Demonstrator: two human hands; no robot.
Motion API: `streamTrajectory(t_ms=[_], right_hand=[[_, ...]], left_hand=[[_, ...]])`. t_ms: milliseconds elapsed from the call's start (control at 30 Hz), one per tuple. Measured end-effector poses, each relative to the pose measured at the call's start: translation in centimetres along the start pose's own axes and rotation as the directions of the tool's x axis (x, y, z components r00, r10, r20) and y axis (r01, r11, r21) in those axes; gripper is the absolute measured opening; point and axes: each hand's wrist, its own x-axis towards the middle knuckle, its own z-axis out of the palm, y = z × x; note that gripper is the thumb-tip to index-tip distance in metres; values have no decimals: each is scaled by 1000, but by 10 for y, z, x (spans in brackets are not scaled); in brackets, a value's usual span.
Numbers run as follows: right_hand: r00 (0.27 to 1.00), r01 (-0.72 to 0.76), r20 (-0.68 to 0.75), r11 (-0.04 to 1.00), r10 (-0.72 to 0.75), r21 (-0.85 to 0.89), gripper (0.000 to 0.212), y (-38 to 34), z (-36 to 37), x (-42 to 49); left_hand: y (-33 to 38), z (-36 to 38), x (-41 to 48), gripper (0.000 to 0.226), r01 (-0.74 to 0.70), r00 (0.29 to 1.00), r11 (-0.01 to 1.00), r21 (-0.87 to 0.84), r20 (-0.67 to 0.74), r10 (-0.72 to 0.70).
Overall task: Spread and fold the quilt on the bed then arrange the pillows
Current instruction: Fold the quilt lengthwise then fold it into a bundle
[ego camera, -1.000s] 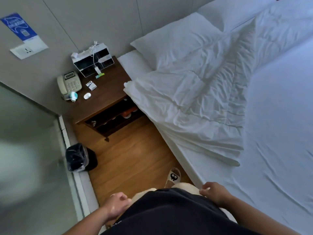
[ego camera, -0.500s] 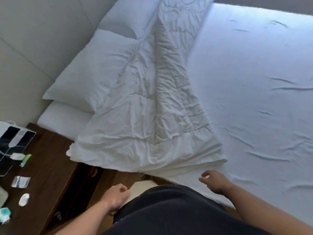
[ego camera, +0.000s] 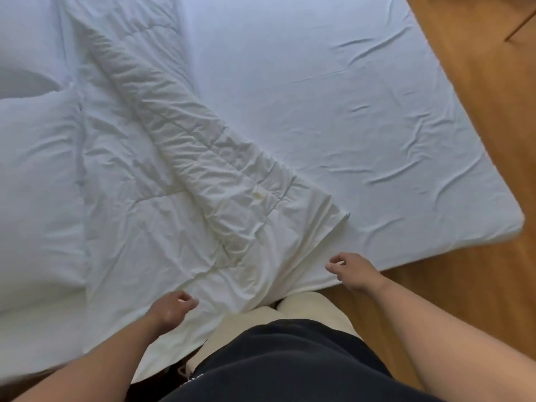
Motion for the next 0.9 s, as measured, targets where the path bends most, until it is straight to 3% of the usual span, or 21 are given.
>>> streamTrajectory(t_ms=[100,267,400,500,633,733,833,900], right_hand=[[999,-50,-12,998,50,41,36,7,-13,29],[990,-122,-57,983,131,138,59,7,-38,94],[967,-105,-218,985,133,138,68,10,-54,166],[951,-71,-294,994,92,81,72,14,-57,215],[961,-30,-274,998,43,49,83,21,-47,264],[949,-3,-314,999,15,39,86,25,-40,285],[943,36,-333,996,-8,79,71,30,-36,297],[952,55,-304,993,-22,100,51,33,-32,300]], left_hand=[[55,-19,23,29,-44,999,996,79,-4,45],[175,-26,70,40,-204,979,940,275,27,204],[266,-11,131,45,-313,945,848,429,51,323],[324,9,178,47,-392,900,724,568,73,430],[384,42,240,48,-482,817,568,667,108,567],[412,62,274,51,-506,737,357,785,178,652],[428,72,298,63,-461,698,153,874,250,672],[433,75,308,59,-445,716,109,889,280,639]])
